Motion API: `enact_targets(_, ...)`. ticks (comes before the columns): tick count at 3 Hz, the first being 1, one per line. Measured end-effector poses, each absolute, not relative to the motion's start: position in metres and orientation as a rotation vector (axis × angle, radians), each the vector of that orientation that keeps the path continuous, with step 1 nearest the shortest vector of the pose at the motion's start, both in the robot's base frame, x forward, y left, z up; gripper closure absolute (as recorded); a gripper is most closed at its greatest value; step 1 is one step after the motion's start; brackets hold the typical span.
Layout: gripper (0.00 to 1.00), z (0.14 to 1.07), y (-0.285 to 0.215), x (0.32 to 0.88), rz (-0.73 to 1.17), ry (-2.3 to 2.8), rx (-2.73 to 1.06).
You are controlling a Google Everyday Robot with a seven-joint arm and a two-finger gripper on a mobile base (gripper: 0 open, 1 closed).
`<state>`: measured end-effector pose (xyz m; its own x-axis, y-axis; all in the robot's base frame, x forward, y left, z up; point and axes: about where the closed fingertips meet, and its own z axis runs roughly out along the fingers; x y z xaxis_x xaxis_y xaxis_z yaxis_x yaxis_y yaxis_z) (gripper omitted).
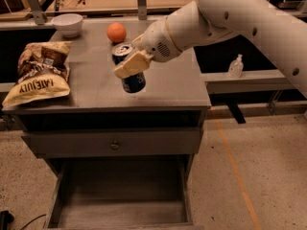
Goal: Place pepsi can into middle drawer
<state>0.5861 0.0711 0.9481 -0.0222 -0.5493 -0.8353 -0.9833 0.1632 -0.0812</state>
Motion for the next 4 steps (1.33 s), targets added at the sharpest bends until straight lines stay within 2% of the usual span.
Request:
enact_targets(2, 1.0, 0.95, 0.081, 0.517, 0.833, 1.707, -1.395)
enact_targets(3, 1.0, 0.905, 0.101, 0.438, 0.907, 1.742, -1.325)
enact_targets(4, 1.0, 0.905, 0.102, 0.439, 0.906, 1.741, -1.325)
